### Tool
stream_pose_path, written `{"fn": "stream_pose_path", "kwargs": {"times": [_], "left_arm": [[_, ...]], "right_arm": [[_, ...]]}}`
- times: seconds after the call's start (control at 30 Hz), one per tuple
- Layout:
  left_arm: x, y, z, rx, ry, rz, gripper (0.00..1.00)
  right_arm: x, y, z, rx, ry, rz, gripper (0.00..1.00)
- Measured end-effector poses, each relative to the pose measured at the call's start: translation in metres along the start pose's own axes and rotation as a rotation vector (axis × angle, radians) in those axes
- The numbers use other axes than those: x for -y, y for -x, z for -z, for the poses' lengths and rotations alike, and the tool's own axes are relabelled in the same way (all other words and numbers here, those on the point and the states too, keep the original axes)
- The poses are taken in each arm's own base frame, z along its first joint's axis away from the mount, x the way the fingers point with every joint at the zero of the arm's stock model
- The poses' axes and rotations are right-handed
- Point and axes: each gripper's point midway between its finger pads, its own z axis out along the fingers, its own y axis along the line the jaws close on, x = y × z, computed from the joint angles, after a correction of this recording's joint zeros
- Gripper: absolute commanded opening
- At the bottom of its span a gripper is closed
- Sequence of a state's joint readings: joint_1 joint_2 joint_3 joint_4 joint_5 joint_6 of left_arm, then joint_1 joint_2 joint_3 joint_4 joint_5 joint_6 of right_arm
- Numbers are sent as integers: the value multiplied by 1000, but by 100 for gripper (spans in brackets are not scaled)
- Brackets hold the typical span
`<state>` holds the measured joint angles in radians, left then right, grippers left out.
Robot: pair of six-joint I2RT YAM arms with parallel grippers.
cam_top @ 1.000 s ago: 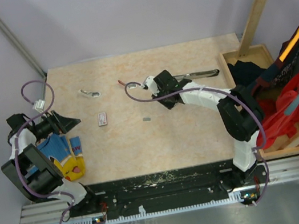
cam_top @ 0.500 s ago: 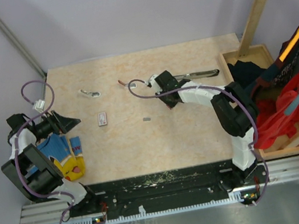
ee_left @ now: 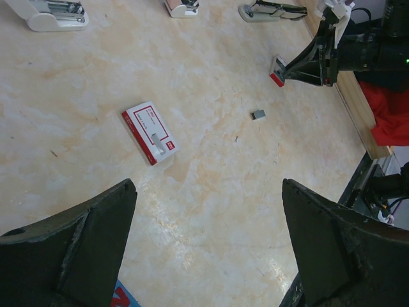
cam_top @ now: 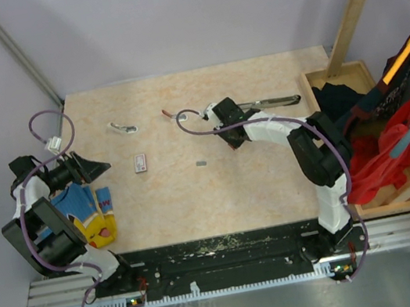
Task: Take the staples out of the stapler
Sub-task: Place the staple in the staple box.
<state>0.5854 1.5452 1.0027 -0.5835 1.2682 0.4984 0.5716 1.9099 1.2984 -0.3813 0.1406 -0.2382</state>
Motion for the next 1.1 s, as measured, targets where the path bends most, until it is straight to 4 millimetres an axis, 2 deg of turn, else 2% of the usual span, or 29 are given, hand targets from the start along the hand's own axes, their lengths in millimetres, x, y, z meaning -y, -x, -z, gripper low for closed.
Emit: {"fn": "stream_pose_path", "kwargs": {"times": [1.1], "left_arm": [[0, 0, 0, 0, 0, 0, 100]], "right_arm": [[-9, -3, -6, -9, 41, -4, 11]]}}
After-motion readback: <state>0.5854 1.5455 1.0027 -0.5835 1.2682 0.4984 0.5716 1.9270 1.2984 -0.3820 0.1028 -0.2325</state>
